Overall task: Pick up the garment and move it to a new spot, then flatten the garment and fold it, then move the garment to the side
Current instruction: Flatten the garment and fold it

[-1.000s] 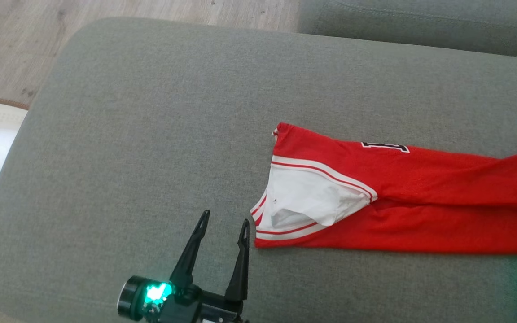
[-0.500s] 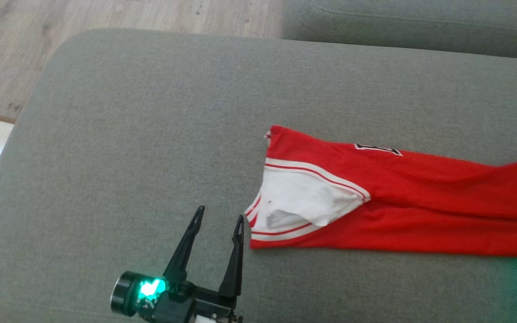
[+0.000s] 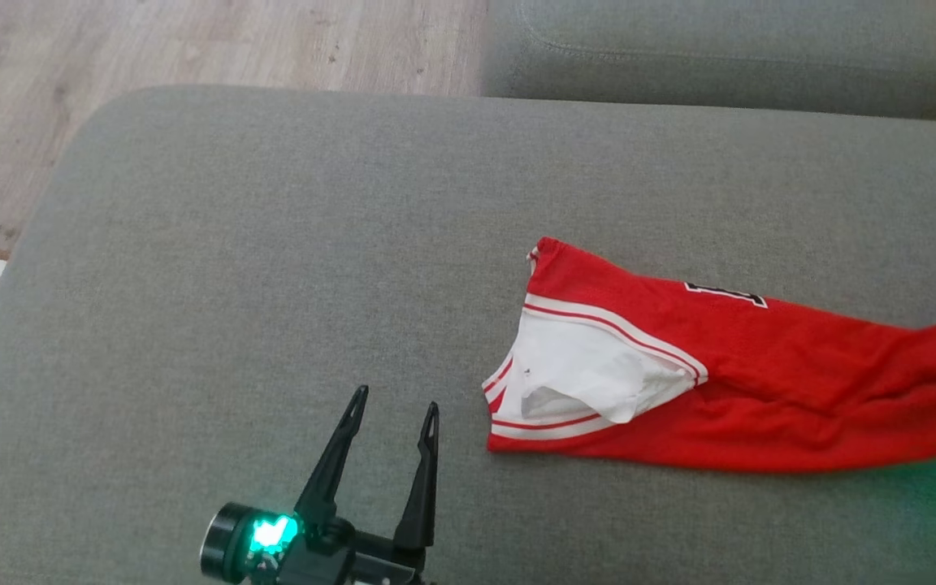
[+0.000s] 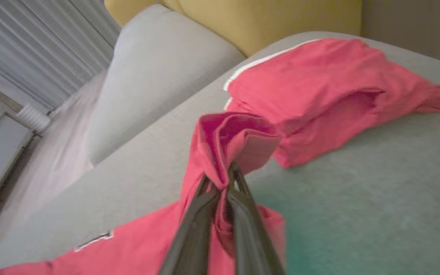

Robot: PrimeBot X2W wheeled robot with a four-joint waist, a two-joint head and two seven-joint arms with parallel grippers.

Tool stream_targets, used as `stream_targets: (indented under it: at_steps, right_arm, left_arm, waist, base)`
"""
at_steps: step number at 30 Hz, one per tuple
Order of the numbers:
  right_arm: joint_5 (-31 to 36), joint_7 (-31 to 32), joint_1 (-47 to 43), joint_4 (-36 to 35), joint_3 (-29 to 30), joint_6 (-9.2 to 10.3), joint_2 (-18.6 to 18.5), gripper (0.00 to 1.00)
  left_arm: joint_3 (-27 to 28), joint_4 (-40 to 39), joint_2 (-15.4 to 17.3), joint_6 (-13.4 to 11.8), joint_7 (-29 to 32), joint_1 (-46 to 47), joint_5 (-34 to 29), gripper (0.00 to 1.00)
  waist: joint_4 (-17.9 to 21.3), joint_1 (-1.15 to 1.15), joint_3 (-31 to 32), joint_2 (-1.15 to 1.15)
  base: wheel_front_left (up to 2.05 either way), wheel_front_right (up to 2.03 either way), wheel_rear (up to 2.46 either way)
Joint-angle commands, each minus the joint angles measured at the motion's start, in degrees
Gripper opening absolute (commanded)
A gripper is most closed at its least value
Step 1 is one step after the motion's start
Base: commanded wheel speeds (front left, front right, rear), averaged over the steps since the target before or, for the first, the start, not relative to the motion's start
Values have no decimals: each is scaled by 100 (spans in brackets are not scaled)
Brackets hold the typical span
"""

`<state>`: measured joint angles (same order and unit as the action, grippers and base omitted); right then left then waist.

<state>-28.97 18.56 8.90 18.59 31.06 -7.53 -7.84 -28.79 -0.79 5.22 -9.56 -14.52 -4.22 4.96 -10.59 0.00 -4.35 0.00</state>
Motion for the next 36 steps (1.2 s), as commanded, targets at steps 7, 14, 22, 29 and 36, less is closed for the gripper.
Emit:
stream_targets:
  at_steps: [7,14,22,29,36]
  right_arm:
    - [-335,344,73,-1647,-1109,4,285,0]
    - [-499,451,-12,-2104,-2239,4,474,0]
    - [-919,301,-21,-1659,-3420,4,494,0]
    - [-1277,-24,178,-862,-4333,4,495,0]
    - [-1780,-575,521,-279,-4960,4,495,100]
  left_arm:
    - [229,-101,-73,84,-48,-29,-108,100]
    - [212,-71,-99,151,-48,-48,-123,100]
    - [228,-15,-125,197,-48,-35,-133,100]
    - [201,24,-161,214,-48,-30,-116,100]
    - [175,45,-187,241,-48,-10,-98,100]
  waist:
    - [-217,0,192,0]
    - [-447,0,212,0]
    - [-647,0,200,0]
    - [-723,0,205,0]
    - [-765,0,214,0]
  base:
    - [0,0,0]
    - [0,0,0]
    - [0,0,0]
    - [0,0,0]
    - [0,0,0]
